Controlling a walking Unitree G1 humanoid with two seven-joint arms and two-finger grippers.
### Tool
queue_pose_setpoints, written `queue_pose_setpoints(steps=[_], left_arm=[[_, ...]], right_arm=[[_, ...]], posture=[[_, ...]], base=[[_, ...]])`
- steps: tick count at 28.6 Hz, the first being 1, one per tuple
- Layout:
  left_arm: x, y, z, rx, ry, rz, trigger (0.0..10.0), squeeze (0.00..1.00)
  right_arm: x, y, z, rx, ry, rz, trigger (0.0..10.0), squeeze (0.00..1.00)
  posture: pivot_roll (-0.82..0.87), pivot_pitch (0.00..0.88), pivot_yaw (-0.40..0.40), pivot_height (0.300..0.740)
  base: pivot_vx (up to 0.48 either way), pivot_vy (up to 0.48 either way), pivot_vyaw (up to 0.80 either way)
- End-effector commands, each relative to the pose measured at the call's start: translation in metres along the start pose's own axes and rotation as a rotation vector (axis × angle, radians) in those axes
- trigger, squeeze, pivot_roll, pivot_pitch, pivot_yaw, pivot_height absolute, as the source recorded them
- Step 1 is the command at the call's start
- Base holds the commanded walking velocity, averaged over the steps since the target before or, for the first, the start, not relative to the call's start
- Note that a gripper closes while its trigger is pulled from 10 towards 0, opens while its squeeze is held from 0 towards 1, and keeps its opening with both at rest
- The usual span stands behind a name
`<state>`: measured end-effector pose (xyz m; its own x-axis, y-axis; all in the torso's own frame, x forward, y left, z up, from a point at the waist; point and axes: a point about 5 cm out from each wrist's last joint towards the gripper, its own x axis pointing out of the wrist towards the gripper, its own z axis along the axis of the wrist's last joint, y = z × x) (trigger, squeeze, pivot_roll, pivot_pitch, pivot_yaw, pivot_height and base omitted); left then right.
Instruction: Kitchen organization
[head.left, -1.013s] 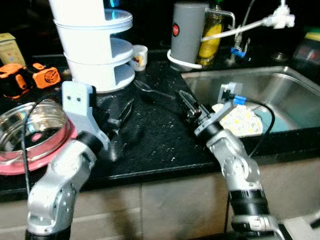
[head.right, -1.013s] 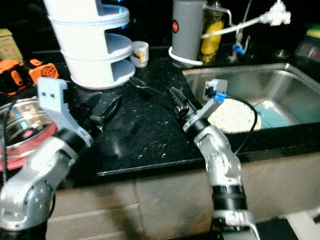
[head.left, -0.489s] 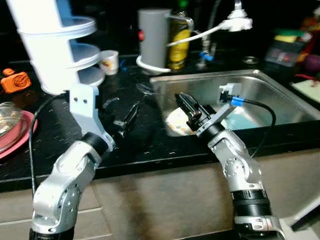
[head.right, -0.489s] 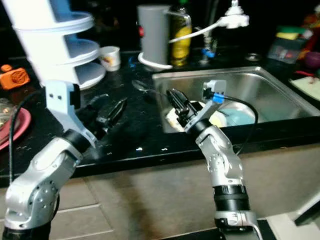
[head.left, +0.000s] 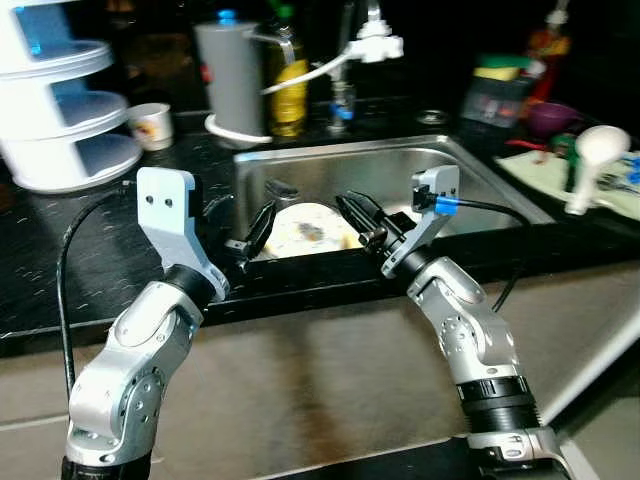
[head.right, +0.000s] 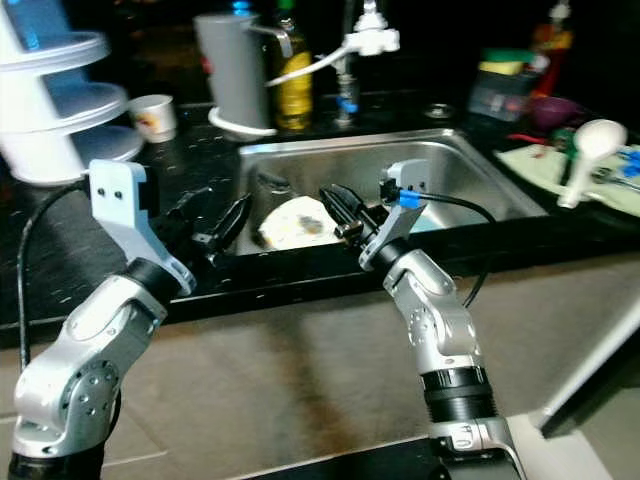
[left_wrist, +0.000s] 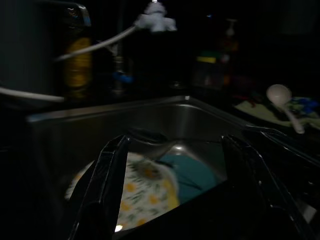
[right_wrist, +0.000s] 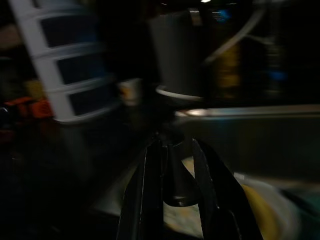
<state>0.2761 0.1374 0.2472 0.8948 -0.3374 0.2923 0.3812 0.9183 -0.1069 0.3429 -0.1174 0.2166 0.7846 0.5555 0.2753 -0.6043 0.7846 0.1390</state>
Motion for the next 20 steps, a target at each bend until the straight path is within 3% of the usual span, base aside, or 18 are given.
queue_pose_setpoints(steps=[1, 8, 20], left_arm=[[-0.0016, 0.0071, -0.0031, 0.009, 0.014, 0.04, 10.0, 0.0], [-0.0018, 0.0095, -0.0018, 0.019, 0.009, 0.045, 10.0, 0.0], [-0.002, 0.0112, -0.0008, 0.039, 0.009, 0.05, 10.0, 0.0]], right_arm=[[0.0019, 0.0033, 0.0007, -0.012, -0.009, 0.008, 10.0, 0.0], [0.0015, 0.0028, 0.0003, -0.017, -0.009, 0.002, 10.0, 0.0], [0.0028, 0.0037, 0.0002, -0.016, -0.015, 0.001, 10.0, 0.0]], posture=[[0.05, 0.0, -0.033, 0.74], [0.05, 0.0, -0.032, 0.74], [0.06, 0.0, -0.028, 0.74]], base=[[0.0, 0.0, 0.0], [0.0, 0.0, 0.0], [0.319, 0.0, 0.0]])
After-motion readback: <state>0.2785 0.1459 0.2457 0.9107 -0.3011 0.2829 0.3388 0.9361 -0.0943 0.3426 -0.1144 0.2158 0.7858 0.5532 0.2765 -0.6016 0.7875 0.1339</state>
